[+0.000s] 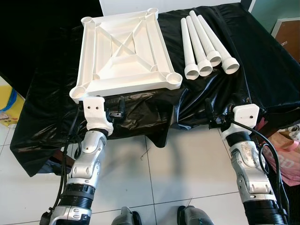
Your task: Building children table
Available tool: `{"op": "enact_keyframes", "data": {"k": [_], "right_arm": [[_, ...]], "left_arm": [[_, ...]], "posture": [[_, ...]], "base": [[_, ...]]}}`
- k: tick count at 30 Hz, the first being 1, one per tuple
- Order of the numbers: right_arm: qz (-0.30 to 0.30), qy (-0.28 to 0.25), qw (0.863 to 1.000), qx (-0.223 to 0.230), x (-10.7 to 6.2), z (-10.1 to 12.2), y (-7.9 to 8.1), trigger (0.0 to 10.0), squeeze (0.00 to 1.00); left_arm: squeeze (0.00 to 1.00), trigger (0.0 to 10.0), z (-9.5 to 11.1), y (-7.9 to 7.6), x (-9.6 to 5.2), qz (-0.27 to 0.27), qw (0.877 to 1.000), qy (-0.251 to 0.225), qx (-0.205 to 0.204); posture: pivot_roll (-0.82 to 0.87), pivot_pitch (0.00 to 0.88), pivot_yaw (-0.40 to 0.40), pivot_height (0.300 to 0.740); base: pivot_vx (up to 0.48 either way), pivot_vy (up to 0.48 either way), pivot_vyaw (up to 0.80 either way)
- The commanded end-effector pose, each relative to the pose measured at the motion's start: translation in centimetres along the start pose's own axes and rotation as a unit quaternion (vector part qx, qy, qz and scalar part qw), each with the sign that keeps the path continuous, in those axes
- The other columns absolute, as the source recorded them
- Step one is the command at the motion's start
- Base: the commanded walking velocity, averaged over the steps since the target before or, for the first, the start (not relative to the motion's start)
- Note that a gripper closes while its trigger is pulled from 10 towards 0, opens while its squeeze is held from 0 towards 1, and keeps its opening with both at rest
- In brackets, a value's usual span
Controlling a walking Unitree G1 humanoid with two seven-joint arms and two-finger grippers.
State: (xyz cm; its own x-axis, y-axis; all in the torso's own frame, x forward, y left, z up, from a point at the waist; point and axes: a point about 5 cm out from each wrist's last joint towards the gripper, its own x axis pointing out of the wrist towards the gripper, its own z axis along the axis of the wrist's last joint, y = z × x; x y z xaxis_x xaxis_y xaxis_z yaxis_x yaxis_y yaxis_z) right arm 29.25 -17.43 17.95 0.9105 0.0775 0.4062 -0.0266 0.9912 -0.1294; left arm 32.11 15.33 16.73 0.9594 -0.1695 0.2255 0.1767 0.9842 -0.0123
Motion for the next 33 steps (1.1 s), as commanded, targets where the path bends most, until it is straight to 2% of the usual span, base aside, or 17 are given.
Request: {"op": "enact_keyframes", "data": {"k": [1, 33], "right_arm": [[0.002, 0.001, 1.000, 0.001, 0.13, -0.20, 0.31, 10.0, 0.00], [0.007, -0.003, 1.000, -0.019, 0.43, -0.20, -0.24, 10.0, 0.00]], "left_arm": [[0.00, 10.0, 0.48, -0.34, 0.02, -0.062, 0.998, -0.008, 0.005], [0.00, 10.0, 0.31, -0.64, 0.40, -0.055, 0.998, -0.009, -0.016]], "posture": [[-0.11, 0.048, 0.051, 0.740], [-0.13, 0.039, 0.036, 0.740]], "base": [[0.000, 0.000, 0.00], [0.000, 0.000, 0.00]]}}
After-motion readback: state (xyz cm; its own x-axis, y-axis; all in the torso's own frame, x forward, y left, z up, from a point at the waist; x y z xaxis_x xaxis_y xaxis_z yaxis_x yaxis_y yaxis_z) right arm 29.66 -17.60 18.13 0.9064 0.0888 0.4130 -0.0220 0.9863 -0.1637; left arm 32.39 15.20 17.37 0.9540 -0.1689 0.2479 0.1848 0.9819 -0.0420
